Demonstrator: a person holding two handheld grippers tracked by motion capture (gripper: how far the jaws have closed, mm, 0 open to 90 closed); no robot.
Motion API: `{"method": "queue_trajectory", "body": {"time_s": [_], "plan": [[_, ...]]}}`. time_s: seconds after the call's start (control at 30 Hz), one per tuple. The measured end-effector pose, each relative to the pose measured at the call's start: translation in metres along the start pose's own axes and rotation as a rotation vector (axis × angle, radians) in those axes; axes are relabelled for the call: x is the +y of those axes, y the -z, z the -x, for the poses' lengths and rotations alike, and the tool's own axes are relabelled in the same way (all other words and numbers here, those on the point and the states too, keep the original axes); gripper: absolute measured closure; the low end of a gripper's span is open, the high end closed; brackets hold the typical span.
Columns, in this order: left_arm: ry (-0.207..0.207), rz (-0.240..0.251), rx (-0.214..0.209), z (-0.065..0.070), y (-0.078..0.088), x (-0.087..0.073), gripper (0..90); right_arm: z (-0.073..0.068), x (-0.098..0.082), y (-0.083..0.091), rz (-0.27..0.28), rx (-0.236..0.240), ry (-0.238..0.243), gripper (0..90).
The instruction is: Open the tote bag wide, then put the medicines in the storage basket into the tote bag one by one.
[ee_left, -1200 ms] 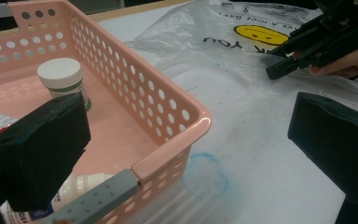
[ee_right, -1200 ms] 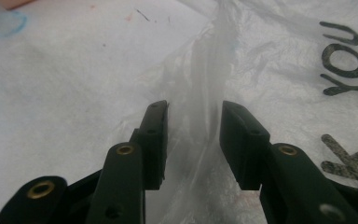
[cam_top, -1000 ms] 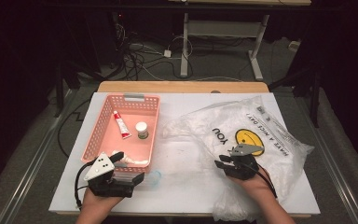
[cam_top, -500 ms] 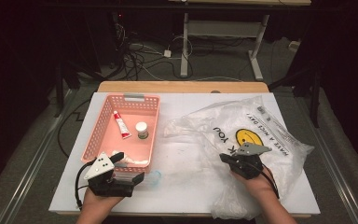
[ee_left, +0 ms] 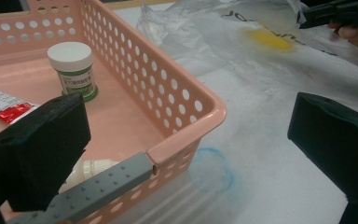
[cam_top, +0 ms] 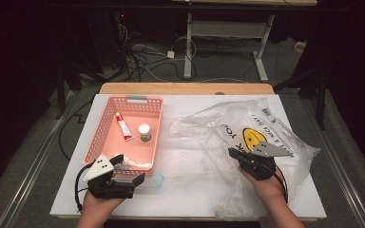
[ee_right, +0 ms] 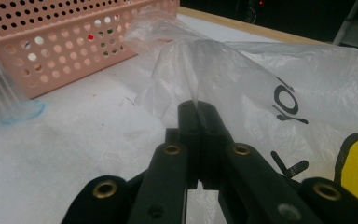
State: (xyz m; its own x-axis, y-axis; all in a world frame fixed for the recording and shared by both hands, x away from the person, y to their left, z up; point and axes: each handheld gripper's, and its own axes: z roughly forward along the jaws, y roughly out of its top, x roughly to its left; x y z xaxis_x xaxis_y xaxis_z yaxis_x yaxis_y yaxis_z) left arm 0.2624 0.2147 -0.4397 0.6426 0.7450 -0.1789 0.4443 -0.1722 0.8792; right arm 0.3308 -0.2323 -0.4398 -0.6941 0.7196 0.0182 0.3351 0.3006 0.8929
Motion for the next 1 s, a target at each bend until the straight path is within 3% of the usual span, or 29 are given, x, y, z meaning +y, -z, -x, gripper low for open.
{"method": "queue_trajectory", "body": {"time_s": [0.43,0.6,0.73,1.0], "plan": [[0.033,0.006,0.045,-0.011,0.003,0.005,0.0,0.003,0.011,0.006,0.084,-0.009,-0.008,90.0],[0.036,-0.006,0.075,-0.015,0.006,0.008,0.0,0.001,0.015,0.008,0.093,-0.007,0.018,90.0],[0.062,0.027,0.091,-0.021,0.01,0.011,0.0,0.002,0.018,0.01,0.11,0.0,0.023,90.0],[0.082,-0.009,0.124,-0.038,0.003,0.033,0.0,0.005,0.017,0.007,0.104,0.004,0.009,90.0]]}}
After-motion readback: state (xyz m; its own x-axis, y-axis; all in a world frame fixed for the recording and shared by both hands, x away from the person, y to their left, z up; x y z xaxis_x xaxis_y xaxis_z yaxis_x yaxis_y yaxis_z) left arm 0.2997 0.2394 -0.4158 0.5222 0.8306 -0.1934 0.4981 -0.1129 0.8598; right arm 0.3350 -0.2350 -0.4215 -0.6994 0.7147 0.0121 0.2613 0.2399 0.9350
